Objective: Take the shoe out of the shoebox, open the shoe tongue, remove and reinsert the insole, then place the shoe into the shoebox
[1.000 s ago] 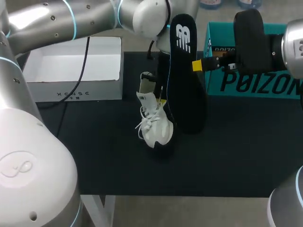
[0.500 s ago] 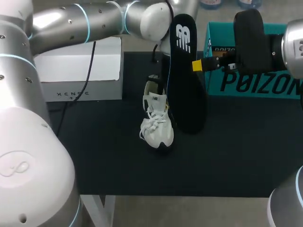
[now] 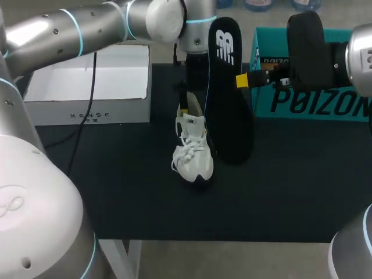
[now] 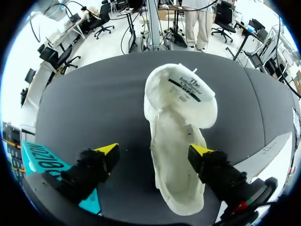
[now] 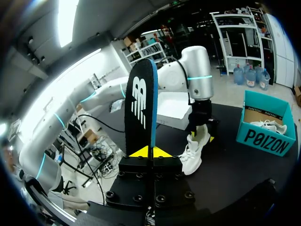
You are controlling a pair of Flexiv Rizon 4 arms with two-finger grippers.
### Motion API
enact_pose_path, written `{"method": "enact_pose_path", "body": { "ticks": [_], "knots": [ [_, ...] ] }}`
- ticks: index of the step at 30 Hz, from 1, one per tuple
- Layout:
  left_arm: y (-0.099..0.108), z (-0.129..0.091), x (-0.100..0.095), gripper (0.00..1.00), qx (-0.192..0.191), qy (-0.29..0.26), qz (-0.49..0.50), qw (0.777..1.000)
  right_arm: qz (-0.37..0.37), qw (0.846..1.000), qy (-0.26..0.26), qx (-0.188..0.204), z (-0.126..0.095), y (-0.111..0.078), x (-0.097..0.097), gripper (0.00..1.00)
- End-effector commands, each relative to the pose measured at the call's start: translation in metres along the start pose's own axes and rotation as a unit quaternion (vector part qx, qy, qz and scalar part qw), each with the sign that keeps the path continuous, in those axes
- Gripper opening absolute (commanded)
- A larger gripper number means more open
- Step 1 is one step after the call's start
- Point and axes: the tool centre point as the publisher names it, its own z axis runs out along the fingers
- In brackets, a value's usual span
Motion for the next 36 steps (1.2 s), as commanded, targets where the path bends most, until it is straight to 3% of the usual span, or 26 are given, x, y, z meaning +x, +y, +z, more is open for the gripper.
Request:
{"method": "enact_pose_path", "body": {
  "ticks": [1, 6, 11, 17, 22, 27, 34, 35, 36],
  "knots": [
    [-0.012, -0.025, 0.011, 1.00, -0.062, -0.061, 0.019, 0.996, 0.001, 1.000, 0.001, -0.001, 0.003, 0.000, 0.000, 0.00],
    [-0.011, -0.052, 0.012, 1.00, -0.085, -0.131, 0.050, 0.986, 0.012, 1.000, -0.011, -0.007, 0.005, 0.003, -0.006, 0.00],
    [-0.010, -0.069, 0.011, 1.00, -0.104, -0.174, 0.092, 0.975, 0.112, 0.991, -0.049, -0.050, 0.006, 0.034, -0.042, 0.00],
    [-0.009, -0.086, 0.001, 1.00, -0.125, -0.198, 0.132, 0.963, 0.159, 0.983, -0.062, -0.067, 0.009, 0.066, -0.074, 0.00],
    [-0.018, -0.100, 0.000, 1.00, -0.138, -0.217, 0.128, 0.958, 0.162, 0.981, -0.073, -0.078, 0.011, 0.083, -0.089, 0.00],
    [-0.018, -0.100, 0.000, 1.00, -0.138, -0.217, 0.128, 0.958, 0.159, 0.981, -0.072, -0.088, 0.010, 0.087, -0.090, 0.00],
    [-0.018, -0.100, 0.000, 1.00, -0.138, -0.217, 0.128, 0.958, 0.186, 0.975, -0.080, -0.089, 0.014, 0.074, -0.102, 0.00],
    [-0.018, -0.095, 0.002, 1.00, -0.114, -0.247, 0.145, 0.951, 0.194, 0.974, -0.081, -0.086, 0.016, 0.071, -0.106, 0.00],
    [-0.019, -0.095, 0.002, 1.00, -0.116, -0.263, 0.147, 0.947, 0.202, 0.972, -0.082, -0.085, 0.019, 0.069, -0.109, 0.00]
  ]
}}
